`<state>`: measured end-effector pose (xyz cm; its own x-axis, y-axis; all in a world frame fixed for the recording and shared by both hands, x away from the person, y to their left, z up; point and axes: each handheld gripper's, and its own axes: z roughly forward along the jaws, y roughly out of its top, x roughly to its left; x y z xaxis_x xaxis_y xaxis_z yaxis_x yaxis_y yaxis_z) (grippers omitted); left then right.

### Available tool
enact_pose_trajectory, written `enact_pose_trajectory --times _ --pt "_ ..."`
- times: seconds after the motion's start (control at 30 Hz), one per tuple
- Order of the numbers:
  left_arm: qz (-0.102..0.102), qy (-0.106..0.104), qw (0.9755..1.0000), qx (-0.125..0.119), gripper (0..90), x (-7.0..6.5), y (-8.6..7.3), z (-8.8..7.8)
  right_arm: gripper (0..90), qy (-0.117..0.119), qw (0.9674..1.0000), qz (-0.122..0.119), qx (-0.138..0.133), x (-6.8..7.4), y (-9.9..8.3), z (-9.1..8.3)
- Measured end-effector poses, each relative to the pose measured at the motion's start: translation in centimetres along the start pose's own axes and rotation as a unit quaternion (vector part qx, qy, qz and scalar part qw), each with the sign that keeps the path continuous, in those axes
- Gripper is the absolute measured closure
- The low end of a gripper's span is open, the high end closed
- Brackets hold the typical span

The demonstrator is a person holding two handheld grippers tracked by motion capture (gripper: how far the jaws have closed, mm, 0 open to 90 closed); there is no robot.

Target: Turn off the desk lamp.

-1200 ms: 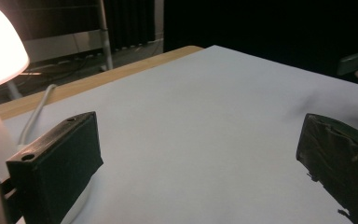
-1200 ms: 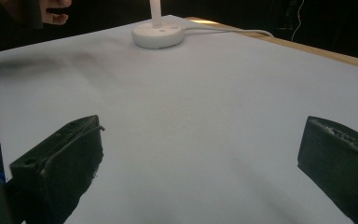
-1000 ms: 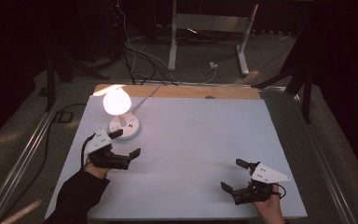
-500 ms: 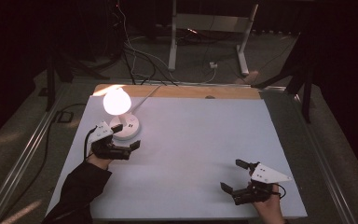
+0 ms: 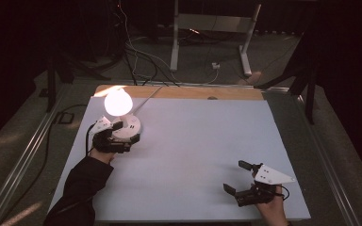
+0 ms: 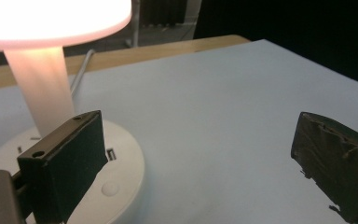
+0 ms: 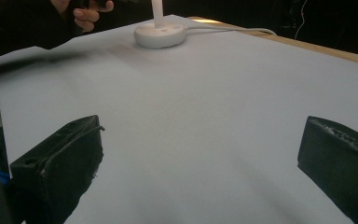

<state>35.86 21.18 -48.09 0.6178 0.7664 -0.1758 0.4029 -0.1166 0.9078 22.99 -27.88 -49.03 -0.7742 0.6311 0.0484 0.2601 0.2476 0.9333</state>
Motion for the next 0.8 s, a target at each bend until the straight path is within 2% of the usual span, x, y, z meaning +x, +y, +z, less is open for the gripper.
enact_pose_trajectory --times 0.1,0.2,0.23,0.33,0.4,0.47,0.5,0.57,0.63,0.8 --pt "0.005 0.017 0.9997 0.017 5.1 0.0 0.1 0.5 0.0 0.000 1.0000 0.000 0.000 0.0 0.0 0.0" --pt "0.005 0.031 0.9994 0.018 10.2 0.2 0.1 0.6 0.0 0.000 1.0000 0.000 0.000 0.0 0.0 0.0" --pt "0.005 0.036 0.9991 0.019 15.0 0.2 0.1 0.7 0.0 0.001 1.0000 0.000 0.000 0.0 0.0 0.0" --pt "0.005 0.048 0.9985 0.025 20.1 0.4 0.2 0.9 0.0 0.000 1.0000 0.000 0.000 0.0 0.0 0.0" --pt "0.009 0.067 0.9972 0.034 24.5 0.5 0.2 1.1 0.0 0.001 1.0000 0.000 0.000 0.0 0.0 0.0" --pt "0.008 0.064 0.9973 0.035 29.4 0.5 0.1 1.1 0.0 0.001 1.0000 -0.001 0.000 0.0 0.0 0.0" --pt "0.007 0.070 0.9968 0.036 31.1 0.5 0.1 1.2 0.0 0.001 1.0000 -0.001 0.000 0.0 0.0 0.0" --pt "0.001 0.071 0.9968 0.036 34.9 0.6 0.0 1.2 0.0 0.001 1.0000 0.000 0.000 0.0 0.0 0.0" --pt "0.005 0.085 0.9955 0.041 41.2 0.7 -0.1 1.3 0.0 0.001 1.0000 0.000 0.000 0.0 0.0 0.0" --pt "0.006 0.102 0.9935 0.051 56.3 1.2 -0.5 1.5 0.0 0.002 1.0000 0.001 0.001 0.0 0.0 0.0"
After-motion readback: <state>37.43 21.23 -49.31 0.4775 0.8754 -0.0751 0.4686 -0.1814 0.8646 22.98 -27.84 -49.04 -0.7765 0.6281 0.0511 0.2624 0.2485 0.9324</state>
